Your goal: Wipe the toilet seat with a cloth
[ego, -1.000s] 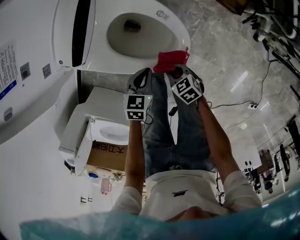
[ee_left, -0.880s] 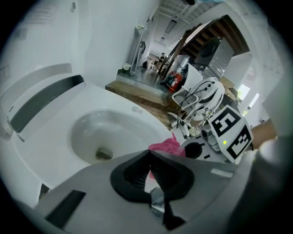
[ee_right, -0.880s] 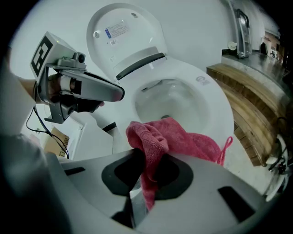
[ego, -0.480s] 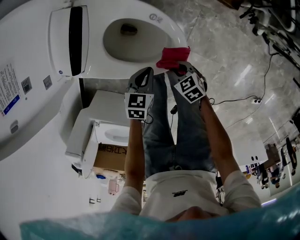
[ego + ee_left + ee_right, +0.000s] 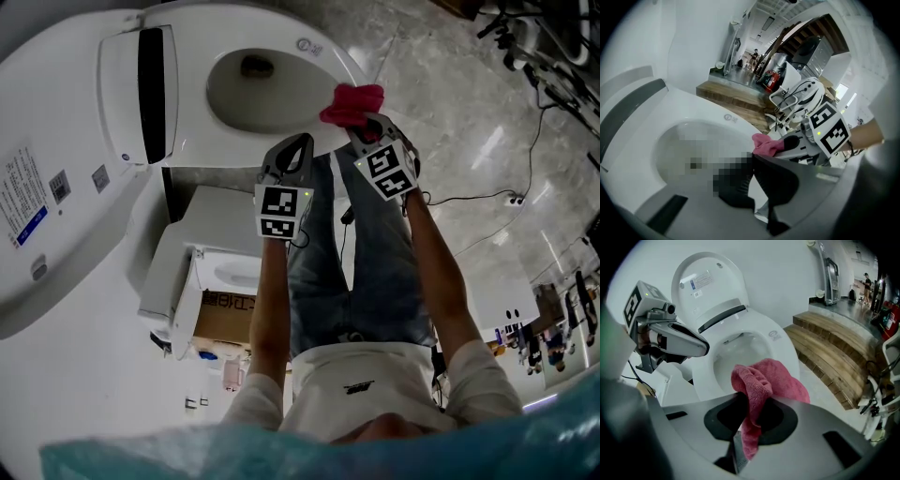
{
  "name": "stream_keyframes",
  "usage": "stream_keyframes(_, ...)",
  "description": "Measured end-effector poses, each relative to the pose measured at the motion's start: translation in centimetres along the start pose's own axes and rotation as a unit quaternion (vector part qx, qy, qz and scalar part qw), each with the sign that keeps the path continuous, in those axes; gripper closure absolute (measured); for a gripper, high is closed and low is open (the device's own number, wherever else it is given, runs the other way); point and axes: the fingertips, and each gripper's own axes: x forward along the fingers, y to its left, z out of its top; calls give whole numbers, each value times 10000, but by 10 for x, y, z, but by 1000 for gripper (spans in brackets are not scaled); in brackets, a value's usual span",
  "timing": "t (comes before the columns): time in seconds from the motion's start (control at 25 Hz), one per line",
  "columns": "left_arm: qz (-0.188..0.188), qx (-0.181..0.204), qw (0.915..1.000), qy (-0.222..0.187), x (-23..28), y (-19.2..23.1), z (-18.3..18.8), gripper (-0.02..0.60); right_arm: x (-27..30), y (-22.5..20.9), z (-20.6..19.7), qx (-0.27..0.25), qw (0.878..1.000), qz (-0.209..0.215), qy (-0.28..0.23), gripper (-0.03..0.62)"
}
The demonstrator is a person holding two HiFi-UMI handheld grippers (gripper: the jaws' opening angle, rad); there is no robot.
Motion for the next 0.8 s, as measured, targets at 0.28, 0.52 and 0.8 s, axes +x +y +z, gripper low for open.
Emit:
stream_keyframes(0.28,-22,-17,10000,-88,8,7,20,575,4,-21,21,59,9998,-120,-143,545)
stream_keyframes(0.52,5,-49,9999,-160,11,16,36,575,6,-38,37,87,9995,-209,-239,545)
stream_keyframes(0.8,41,-142,9994,-300,12,29,50,575,14,-53,59,-56,9992,-321,-238,544)
